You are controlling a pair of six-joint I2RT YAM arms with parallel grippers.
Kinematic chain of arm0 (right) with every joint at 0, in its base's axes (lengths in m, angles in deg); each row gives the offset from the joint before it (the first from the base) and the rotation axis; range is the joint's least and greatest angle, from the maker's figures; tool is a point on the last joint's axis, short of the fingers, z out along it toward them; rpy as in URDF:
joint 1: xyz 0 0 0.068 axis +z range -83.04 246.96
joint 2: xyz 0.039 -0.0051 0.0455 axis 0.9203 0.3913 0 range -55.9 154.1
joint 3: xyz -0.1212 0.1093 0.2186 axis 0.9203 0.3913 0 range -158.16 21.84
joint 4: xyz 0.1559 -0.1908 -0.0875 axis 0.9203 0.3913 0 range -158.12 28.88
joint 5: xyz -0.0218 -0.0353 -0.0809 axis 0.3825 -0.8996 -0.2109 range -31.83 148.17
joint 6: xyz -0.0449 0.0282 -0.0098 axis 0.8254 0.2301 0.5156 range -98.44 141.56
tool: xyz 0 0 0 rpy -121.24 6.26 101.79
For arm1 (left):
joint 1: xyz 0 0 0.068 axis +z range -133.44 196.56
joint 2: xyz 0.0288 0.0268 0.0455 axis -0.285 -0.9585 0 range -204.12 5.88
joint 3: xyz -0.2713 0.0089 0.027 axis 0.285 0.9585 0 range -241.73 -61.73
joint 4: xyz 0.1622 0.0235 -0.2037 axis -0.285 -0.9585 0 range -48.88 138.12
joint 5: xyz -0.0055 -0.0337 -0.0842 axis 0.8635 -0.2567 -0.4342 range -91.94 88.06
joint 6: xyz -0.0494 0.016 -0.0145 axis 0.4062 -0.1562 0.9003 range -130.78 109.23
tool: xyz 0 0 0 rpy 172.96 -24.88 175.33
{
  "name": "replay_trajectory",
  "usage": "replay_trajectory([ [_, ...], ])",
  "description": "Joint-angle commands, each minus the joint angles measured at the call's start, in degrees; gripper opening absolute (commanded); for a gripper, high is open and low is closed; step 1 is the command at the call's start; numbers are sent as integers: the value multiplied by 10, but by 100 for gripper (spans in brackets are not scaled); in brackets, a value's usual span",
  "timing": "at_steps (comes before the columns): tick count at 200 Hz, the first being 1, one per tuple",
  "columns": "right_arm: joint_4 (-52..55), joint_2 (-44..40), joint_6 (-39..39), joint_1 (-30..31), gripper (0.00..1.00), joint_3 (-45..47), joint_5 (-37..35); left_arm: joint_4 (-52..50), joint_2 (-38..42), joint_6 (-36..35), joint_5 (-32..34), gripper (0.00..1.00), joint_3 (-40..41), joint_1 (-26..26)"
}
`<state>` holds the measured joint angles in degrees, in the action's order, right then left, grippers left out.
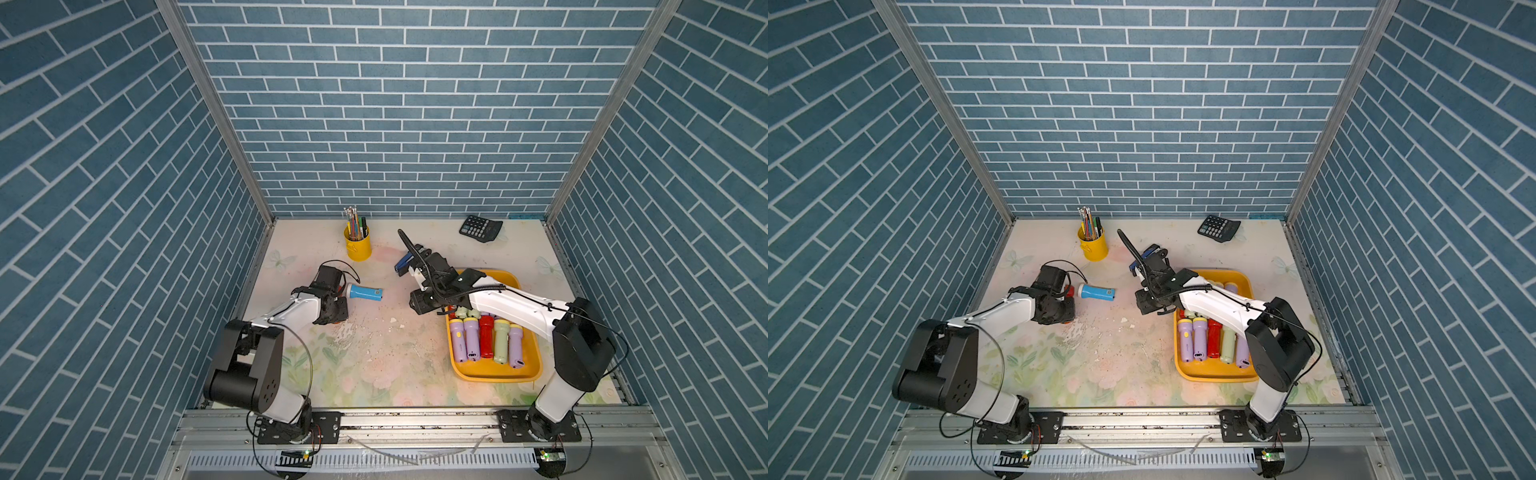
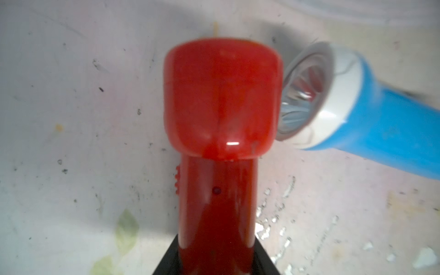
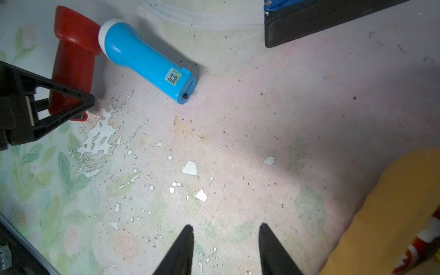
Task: Put the flashlights into the storage boxes
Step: Pick up the flashlight from the center of the board.
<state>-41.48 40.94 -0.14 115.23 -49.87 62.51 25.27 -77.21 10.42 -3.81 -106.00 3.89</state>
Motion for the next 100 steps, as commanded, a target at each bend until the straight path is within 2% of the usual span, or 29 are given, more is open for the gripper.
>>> replay_trajectory([
  [1, -50, -47, -8, 2, 46, 25, 4, 49, 72, 7, -65, 26, 23, 3],
  [27, -119, -81, -17, 2, 45, 60, 4, 141, 151, -4, -181, 26, 73, 2],
  [58, -211, -124, -27, 1, 45, 105, 61, 308, 206, 31, -298, 26, 137, -5],
  [81, -300, -168, -43, 2, 45, 155, 82, 462, 213, 86, -365, 26, 186, -9],
  [100, -331, -196, -50, 1, 46, 179, 81, 525, 216, 104, -385, 25, 204, -17],
])
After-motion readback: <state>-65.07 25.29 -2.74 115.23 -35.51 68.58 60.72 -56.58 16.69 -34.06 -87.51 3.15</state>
